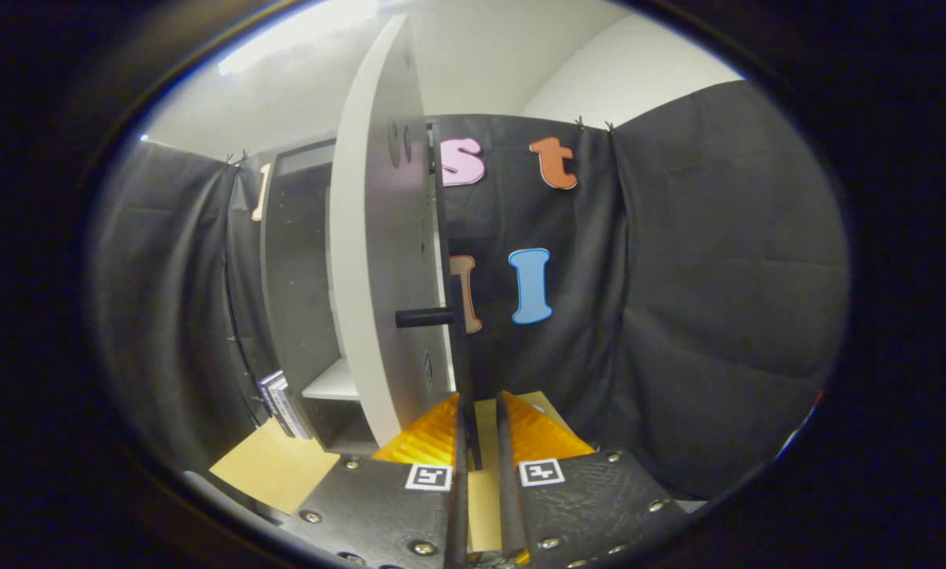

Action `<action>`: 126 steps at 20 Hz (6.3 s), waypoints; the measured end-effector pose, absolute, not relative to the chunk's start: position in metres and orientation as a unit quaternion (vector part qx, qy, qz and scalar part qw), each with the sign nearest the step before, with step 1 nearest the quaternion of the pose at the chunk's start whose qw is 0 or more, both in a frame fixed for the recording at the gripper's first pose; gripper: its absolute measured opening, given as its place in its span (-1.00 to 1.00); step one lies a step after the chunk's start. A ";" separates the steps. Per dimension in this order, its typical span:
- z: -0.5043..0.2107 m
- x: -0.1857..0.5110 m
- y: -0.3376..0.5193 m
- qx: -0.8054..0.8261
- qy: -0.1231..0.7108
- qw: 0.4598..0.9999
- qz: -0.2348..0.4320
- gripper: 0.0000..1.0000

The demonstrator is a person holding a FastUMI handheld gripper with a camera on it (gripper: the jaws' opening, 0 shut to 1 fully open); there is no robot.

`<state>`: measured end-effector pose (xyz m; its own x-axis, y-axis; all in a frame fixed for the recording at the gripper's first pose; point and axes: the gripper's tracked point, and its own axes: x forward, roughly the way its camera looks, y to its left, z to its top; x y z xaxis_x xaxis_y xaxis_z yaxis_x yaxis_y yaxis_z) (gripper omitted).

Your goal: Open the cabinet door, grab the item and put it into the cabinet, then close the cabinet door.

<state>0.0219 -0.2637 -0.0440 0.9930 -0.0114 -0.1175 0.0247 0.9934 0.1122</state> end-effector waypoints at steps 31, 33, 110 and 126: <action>-0.058 -0.057 -0.173 0.046 0.064 0.996 -0.041 -0.16; -0.069 -0.054 -0.148 0.042 0.069 0.996 -0.031 0.01; -0.149 0.383 0.013 0.041 0.083 0.995 0.037 0.12; -0.134 0.358 0.008 0.061 0.075 0.995 0.036 0.97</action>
<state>0.3579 0.0081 -0.1341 0.9861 0.0813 -0.1450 -0.0628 0.9898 0.1275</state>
